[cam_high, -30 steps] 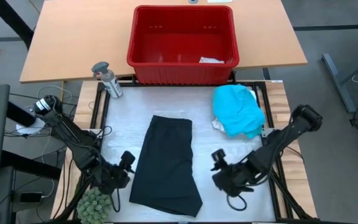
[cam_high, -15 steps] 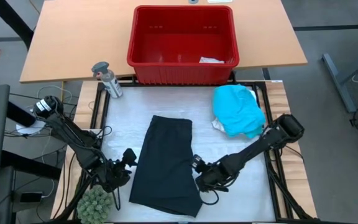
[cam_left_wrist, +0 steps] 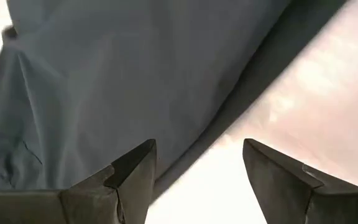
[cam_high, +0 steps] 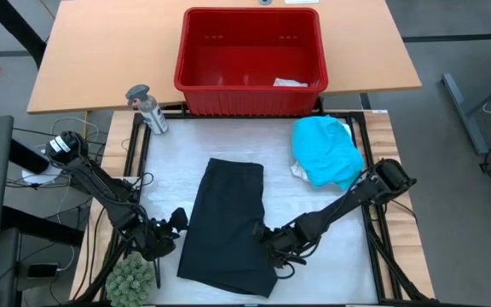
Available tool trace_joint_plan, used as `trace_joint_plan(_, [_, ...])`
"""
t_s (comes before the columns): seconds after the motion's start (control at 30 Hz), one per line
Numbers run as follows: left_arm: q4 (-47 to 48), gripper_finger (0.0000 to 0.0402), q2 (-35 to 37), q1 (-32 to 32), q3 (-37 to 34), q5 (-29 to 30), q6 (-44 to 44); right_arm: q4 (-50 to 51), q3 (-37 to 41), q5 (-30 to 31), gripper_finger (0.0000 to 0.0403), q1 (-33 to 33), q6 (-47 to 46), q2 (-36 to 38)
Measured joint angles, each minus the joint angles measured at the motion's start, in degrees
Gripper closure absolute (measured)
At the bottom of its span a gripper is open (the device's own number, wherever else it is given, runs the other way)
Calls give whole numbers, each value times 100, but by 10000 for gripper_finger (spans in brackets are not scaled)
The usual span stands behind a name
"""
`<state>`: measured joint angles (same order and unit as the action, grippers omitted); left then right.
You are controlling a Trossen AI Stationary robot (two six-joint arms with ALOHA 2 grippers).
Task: Fold Laundry from Bin
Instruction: Fold the black shorts
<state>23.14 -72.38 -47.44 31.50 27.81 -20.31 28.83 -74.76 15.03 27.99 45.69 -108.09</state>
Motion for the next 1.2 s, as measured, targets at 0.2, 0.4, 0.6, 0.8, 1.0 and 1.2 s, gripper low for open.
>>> trace_joint_plan(0.2, [-578,172,2,-75,-147,534,-797,-134,16,-349,208,0,449,-1])
trace_joint_plan(0.4, [-612,172,2,-94,-212,255,-769,-143,28,-638,208,-81,734,-2])
trace_joint_plan(0.6, [-627,172,2,-94,-216,169,-716,-348,28,-704,201,-193,752,-2])
trace_joint_plan(0.8, [-698,172,2,-97,-406,142,-1019,-187,28,-815,167,-233,1012,-2])
trace_joint_plan(1.0, [-1044,172,0,-103,-664,89,-1801,-160,28,-897,157,-264,1016,-2])
trace_joint_plan(1.2, [-1356,172,0,-99,-664,53,-1855,-172,31,-1157,157,-266,1032,-2])
